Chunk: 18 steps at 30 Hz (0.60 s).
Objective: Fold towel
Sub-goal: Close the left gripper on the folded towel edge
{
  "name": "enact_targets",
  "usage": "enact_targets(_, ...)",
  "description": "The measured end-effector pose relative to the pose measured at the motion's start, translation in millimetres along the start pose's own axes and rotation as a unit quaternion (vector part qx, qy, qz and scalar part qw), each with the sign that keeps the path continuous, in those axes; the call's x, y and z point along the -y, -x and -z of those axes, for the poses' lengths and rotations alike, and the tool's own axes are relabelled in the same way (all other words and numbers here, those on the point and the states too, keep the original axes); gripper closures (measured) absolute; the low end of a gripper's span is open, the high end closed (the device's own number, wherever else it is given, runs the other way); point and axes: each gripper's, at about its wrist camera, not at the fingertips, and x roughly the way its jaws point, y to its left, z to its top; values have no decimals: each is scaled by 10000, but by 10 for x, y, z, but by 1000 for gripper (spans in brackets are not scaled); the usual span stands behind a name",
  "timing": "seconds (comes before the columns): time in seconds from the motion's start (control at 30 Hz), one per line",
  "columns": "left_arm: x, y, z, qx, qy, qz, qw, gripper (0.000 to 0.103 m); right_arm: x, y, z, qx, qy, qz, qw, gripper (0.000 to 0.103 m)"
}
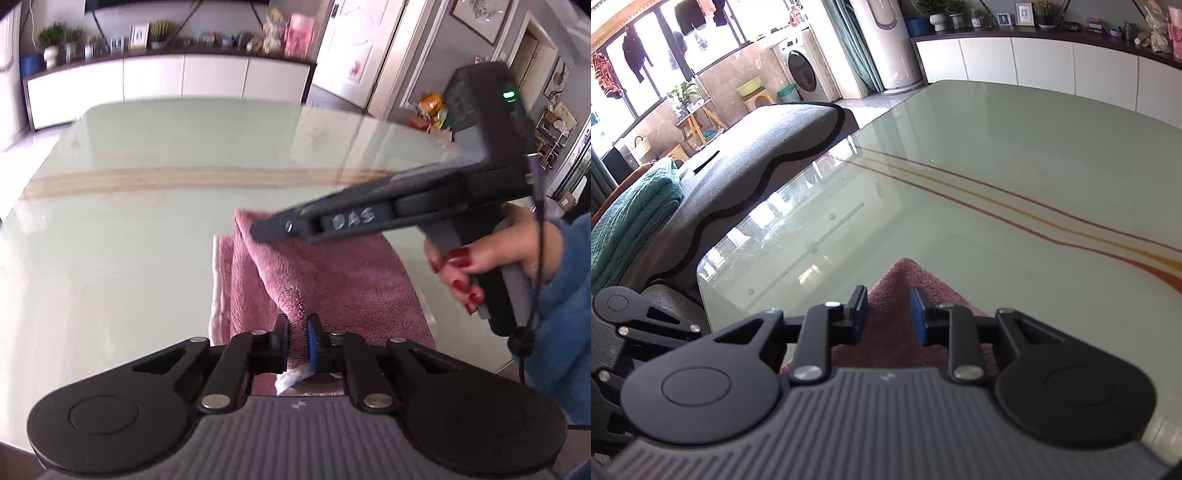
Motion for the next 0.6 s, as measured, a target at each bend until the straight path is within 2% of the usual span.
enact_targets(0.13, -47, -116, 113, -261, 37, -177, 9995, 91, 61, -145, 2, -118, -206, 54, 9997, 78)
enact_targets(0.23, -113, -140, 175, -292, 119, -243, 9992, 90, 65, -297, 52, -342, -302, 216, 9987, 78)
enact_targets(0.33, -130, -148, 188, -295, 140, -276, 9991, 89, 13, -329, 81, -304, -251, 396, 9984, 77)
enact_targets(0.43, -87, -112, 173, -314, 80, -308, 9990, 86, -3, -313, 98, -258, -129, 400, 9988, 77)
enact_targets(0.5, -70, -78, 159, -325, 57, -316, 9990, 81, 48, -235, 104, -171, -204, 259, 9993, 75)
enact_targets(0.57, -92, -17, 132, -247, 58, -339, 9991, 78, 152, 28, 98, 171, -485, 223, 9984, 70)
enact_targets(0.6, -111, 44, 127, -174, 48, -358, 9992, 77, 191, 149, 97, 318, -562, 242, 9976, 63)
